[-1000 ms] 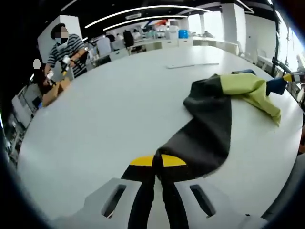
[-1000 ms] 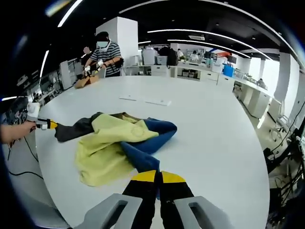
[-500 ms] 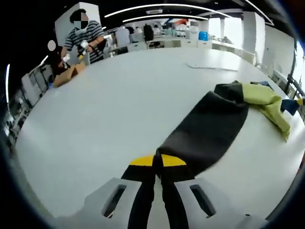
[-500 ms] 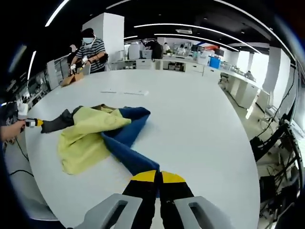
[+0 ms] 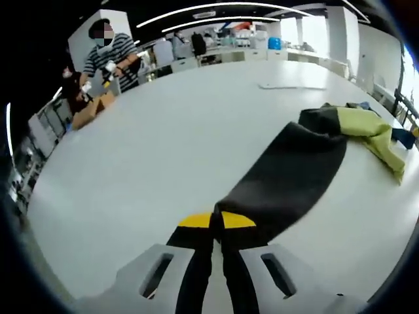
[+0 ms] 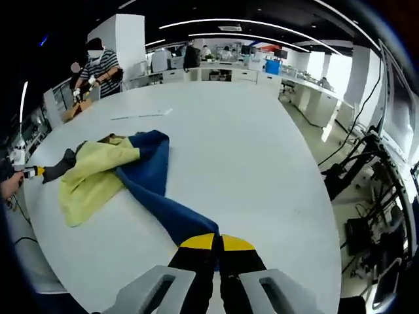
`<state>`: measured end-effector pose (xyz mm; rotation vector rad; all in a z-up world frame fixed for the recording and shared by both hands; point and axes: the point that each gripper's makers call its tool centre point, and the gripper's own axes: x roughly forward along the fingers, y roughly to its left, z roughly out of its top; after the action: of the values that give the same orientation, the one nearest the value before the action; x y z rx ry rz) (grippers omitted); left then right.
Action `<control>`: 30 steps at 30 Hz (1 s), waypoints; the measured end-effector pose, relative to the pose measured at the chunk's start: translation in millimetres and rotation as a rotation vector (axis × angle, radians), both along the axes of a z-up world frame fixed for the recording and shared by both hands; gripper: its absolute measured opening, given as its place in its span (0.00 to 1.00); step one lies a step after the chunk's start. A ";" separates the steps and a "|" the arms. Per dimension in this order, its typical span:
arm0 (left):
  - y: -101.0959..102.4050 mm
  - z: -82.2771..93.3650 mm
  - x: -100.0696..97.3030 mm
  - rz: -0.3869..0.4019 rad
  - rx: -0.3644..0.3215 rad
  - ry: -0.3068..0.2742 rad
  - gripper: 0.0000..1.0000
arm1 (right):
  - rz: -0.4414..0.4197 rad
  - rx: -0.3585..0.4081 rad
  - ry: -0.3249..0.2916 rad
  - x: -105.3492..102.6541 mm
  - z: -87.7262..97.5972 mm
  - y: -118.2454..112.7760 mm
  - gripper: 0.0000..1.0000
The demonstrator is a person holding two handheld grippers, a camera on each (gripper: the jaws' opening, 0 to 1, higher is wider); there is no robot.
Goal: Fold the garment on the visible template until the final outline fits inside the template.
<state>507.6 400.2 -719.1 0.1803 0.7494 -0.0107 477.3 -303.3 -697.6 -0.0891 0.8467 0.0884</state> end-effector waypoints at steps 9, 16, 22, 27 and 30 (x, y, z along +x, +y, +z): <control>3.1 -1.6 4.3 -0.041 0.044 0.019 0.00 | -0.053 -0.017 0.019 7.8 -1.1 -25.5 0.00; 15.4 -2.8 7.4 -0.034 0.068 0.030 0.00 | -0.040 -0.100 0.060 17.9 -8.6 -45.7 0.00; 22.2 -2.9 7.5 -0.026 0.086 0.036 0.00 | -0.041 -0.169 0.106 19.5 -15.5 -65.3 0.00; 31.3 -3.0 7.5 -0.011 0.101 0.048 0.00 | -0.049 -0.227 0.159 15.5 -24.4 -83.1 0.00; 35.5 -2.5 7.0 -0.007 0.109 0.052 0.00 | -0.060 -0.234 0.169 14.9 -26.9 -89.3 0.00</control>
<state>514.6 435.6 -721.6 0.2875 0.8014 0.0184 492.2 -392.6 -724.5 -0.2791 1.0261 -0.0610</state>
